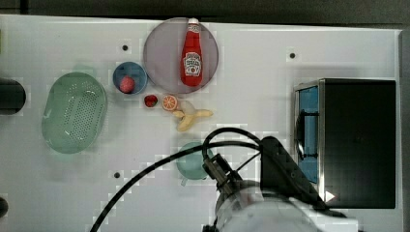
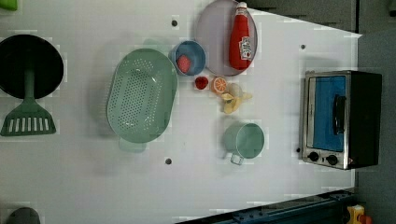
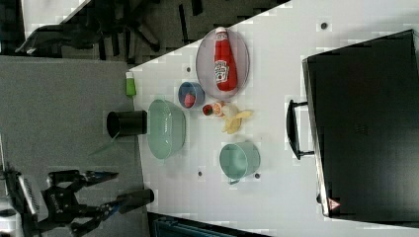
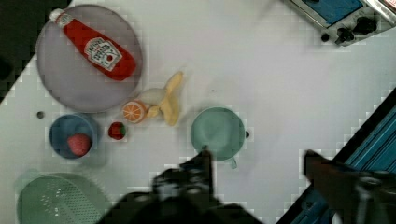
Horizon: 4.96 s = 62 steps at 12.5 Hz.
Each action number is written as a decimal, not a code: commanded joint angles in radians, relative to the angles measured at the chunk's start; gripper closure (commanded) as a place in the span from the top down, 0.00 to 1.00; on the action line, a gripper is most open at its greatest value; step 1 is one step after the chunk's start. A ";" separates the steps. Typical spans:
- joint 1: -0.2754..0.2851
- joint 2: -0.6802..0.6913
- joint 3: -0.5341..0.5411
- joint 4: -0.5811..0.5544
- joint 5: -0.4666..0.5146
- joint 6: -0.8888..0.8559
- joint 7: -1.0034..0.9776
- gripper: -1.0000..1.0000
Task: Flap open oven.
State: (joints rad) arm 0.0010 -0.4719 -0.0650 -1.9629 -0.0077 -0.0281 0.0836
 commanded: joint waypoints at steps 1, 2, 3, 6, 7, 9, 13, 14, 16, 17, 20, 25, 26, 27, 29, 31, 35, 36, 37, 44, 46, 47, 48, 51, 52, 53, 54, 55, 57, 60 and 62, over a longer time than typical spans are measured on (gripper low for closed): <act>-0.021 0.060 -0.001 -0.022 -0.001 0.004 0.040 0.46; -0.022 0.060 -0.004 -0.024 -0.001 0.004 0.040 0.34; -0.023 0.062 -0.010 -0.026 -0.001 0.004 0.040 0.22; -0.027 0.067 -0.052 -0.046 -0.006 0.006 -0.052 0.18; -0.028 0.069 -0.072 -0.056 -0.013 0.011 -0.150 0.18; -0.031 0.076 -0.118 -0.077 -0.046 0.043 -0.353 0.18; -0.037 0.116 -0.206 -0.108 -0.171 0.163 -0.692 0.18; -0.038 0.133 -0.226 -0.118 -0.189 0.189 -0.771 0.18; -0.039 0.177 -0.266 -0.136 -0.199 0.255 -0.924 0.18; -0.040 0.205 -0.286 -0.142 -0.199 0.303 -0.984 0.18; -0.041 0.309 -0.336 -0.143 -0.199 0.475 -1.115 0.18; -0.041 0.462 -0.369 -0.150 -0.196 0.614 -1.195 0.18; -0.041 0.487 -0.372 -0.157 -0.196 0.640 -1.194 0.18; -0.041 0.511 -0.374 -0.168 -0.195 0.662 -1.194 0.18; -0.041 0.556 -0.375 -0.198 -0.193 0.715 -1.194 0.18; -0.042 0.599 -0.376 -0.224 -0.193 0.810 -1.194 0.18; -0.043 0.635 -0.378 -0.259 -0.193 0.879 -1.191 0.18; -0.043 0.642 -0.377 -0.260 -0.193 0.880 -1.179 0.18; -0.041 0.645 -0.376 -0.260 -0.194 0.880 -1.166 0.18; 0.054 0.642 -0.338 -0.307 -0.402 0.875 -0.905 0.18; 0.082 0.643 -0.315 -0.334 -0.449 0.875 -0.821 0.18; 0.093 0.645 -0.300 -0.348 -0.473 0.875 -0.779 0.18; 0.102 0.651 -0.284 -0.360 -0.508 0.875 -0.727 0.18; 0.128 0.697 -0.235 -0.367 -0.693 0.862 -0.524 0.18; 0.135 0.720 -0.219 -0.366 -0.742 0.857 -0.457 0.18; 0.142 0.746 -0.201 -0.364 -0.772 0.856 -0.400 0.18; 0.149 0.775 -0.186 -0.359 -0.788 0.855 -0.335 0.18; 0.156 0.807 -0.176 -0.352 -0.802 0.854 -0.276 0.18; 0.174 0.874 -0.172 -0.325 -0.826 0.856 -0.201 0.18; 0.190 0.971 -0.162 -0.269 -0.826 0.880 -0.199 0.18; 0.191 1.003 -0.163 -0.237 -0.824 0.908 -0.199 0.18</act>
State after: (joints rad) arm 0.1926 0.5479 -0.2216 -2.2344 -0.8306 0.8481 -0.1799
